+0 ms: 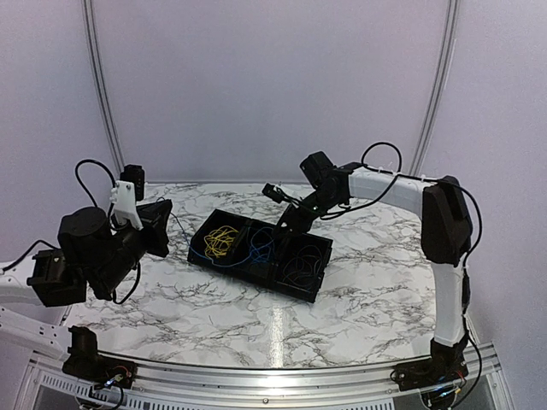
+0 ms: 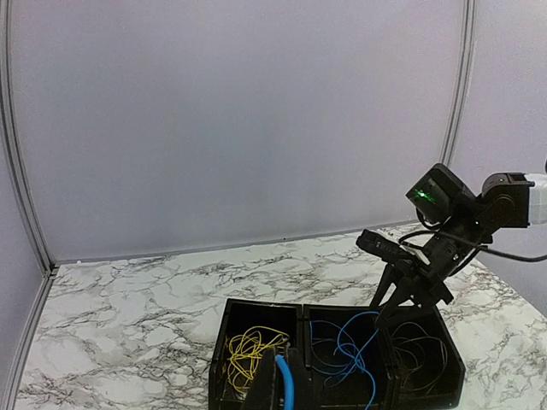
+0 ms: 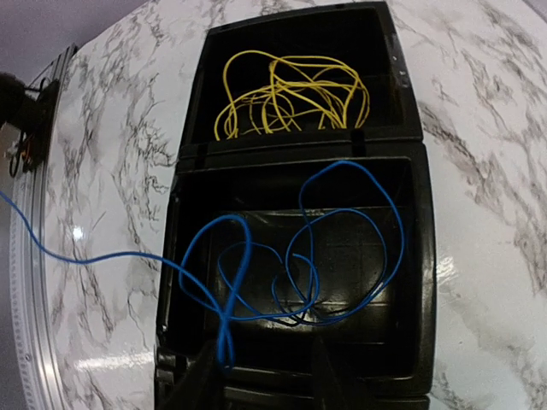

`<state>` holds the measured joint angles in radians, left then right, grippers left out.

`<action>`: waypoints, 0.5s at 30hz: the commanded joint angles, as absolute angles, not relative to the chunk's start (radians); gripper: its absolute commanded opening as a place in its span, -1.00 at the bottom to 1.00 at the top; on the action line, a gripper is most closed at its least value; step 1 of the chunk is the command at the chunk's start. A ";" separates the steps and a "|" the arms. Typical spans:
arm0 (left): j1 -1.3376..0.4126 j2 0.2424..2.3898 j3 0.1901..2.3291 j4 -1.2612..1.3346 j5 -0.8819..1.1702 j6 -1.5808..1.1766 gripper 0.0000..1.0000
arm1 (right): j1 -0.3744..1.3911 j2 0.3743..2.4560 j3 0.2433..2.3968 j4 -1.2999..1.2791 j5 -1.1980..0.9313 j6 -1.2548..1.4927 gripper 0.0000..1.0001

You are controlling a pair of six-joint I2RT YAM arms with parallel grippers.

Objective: Untangle the cables

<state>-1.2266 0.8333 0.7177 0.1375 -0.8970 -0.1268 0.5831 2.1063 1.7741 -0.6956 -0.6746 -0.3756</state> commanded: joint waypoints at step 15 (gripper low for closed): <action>-1.070 1.320 1.034 0.211 -0.628 -0.074 -1.00 | 0.387 1.440 1.247 -0.573 -0.627 -0.441 0.35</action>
